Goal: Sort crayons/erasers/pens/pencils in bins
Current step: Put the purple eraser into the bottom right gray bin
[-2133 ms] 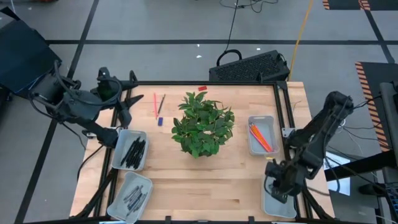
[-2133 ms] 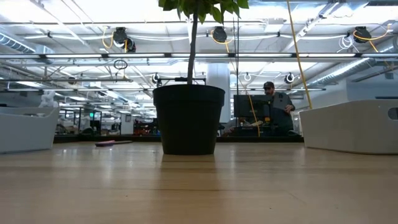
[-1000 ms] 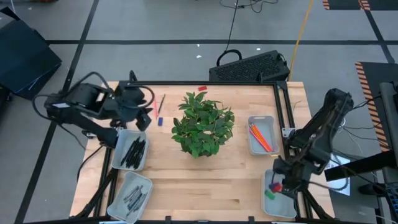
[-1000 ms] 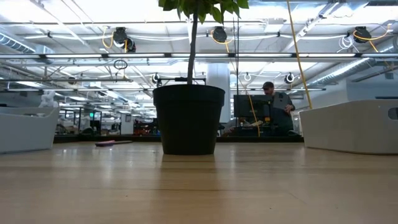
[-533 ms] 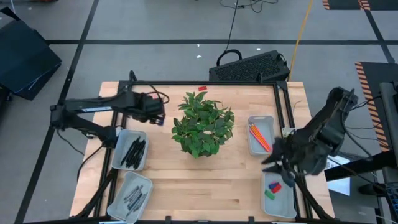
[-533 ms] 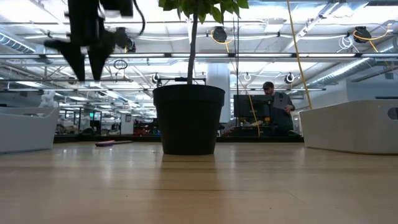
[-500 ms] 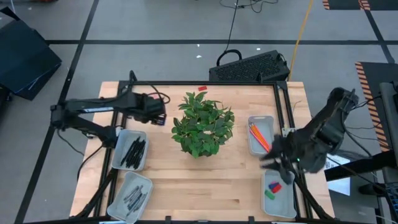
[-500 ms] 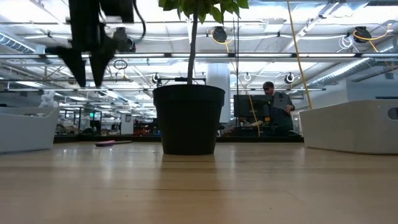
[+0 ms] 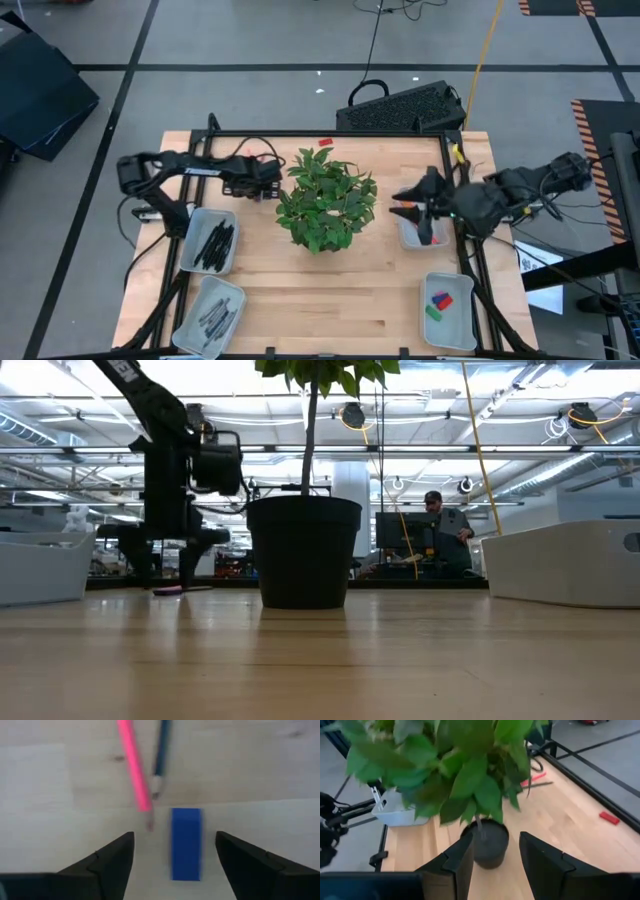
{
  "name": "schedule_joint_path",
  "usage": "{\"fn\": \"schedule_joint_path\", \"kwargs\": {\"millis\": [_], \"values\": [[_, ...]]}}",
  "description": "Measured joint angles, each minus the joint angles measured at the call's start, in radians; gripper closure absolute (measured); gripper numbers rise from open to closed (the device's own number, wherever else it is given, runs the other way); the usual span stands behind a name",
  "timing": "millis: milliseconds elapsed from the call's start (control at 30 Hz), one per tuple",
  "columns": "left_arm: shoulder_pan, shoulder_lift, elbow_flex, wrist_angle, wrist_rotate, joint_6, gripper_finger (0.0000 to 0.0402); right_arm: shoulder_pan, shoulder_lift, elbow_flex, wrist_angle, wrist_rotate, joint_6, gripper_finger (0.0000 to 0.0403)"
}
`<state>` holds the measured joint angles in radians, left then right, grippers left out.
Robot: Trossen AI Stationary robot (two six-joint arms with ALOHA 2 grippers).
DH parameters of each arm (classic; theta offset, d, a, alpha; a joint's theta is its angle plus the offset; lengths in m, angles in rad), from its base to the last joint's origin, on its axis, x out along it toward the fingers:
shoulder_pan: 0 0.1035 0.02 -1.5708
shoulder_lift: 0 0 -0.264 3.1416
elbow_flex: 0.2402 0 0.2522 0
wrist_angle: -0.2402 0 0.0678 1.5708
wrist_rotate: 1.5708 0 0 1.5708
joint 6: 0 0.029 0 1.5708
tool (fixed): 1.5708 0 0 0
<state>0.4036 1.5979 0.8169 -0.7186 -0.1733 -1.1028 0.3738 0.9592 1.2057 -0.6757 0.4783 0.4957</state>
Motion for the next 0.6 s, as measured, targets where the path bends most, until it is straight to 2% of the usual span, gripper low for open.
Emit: {"fn": "schedule_joint_path", "kwargs": {"millis": [133,267,467,600], "values": [[0.009,0.043,0.005,0.023,0.029,-0.032,0.0144,-0.083,0.006,0.000,0.044,-0.092,-0.049,0.0250],[0.002,0.046,0.005,0.033,0.064,-0.097,0.0194,-0.124,0.013,-0.001,0.044,-0.140,-0.065,0.0250],[0.004,0.046,0.005,0.031,0.087,-0.130,0.0287,-0.144,0.021,-0.001,0.044,-0.144,-0.078,0.0250],[0.004,0.046,0.005,0.028,0.090,-0.132,0.0329,-0.145,0.022,-0.001,0.062,-0.140,-0.097,0.0250]]}}
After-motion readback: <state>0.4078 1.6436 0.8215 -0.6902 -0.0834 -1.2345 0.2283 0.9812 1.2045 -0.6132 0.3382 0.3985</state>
